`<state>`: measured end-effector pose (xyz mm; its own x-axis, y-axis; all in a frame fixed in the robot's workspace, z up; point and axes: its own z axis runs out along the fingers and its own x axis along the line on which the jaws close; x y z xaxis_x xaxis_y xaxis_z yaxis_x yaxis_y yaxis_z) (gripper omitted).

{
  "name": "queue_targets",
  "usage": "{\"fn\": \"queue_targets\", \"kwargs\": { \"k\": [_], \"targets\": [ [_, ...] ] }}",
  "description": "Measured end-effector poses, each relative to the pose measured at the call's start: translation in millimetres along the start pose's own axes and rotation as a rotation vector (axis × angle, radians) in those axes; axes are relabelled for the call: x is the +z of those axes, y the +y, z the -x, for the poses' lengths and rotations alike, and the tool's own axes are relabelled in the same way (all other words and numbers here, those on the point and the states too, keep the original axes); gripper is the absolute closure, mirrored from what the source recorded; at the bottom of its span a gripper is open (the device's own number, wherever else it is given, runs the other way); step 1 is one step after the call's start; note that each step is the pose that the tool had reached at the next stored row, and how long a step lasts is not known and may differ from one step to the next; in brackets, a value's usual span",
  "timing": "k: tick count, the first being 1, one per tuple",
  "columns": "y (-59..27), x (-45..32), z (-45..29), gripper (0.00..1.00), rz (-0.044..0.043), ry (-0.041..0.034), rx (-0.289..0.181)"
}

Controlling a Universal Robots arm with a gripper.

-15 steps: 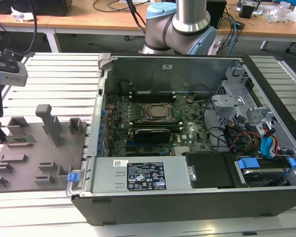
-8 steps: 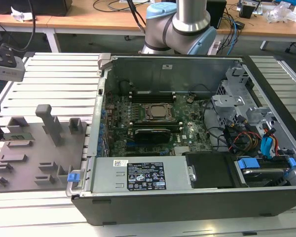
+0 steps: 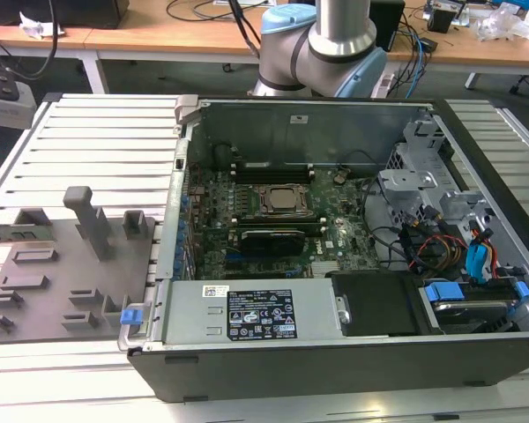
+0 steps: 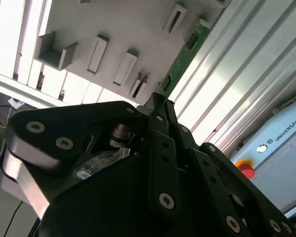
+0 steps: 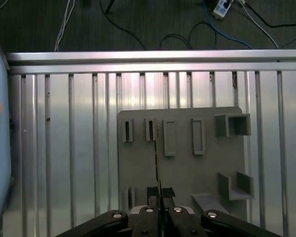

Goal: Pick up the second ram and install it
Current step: 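Pick up the second ram and move it above second insertion slot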

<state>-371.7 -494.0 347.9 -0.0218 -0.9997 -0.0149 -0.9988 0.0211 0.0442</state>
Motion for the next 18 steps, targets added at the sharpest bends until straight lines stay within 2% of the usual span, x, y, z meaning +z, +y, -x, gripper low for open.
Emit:
{"fn": "queue_targets", "kwargs": {
  "k": [7,11,18],
  "targets": [
    [0.3,-5.7,0.1,0.87,0.0001,0.0001,0.0],
    [0.7,-15.2,0.2,0.87,0.0,0.0,0.0],
    [1.7,-39.5,0.6,0.87,0.0,0.0001,0.0]
  ]
}}
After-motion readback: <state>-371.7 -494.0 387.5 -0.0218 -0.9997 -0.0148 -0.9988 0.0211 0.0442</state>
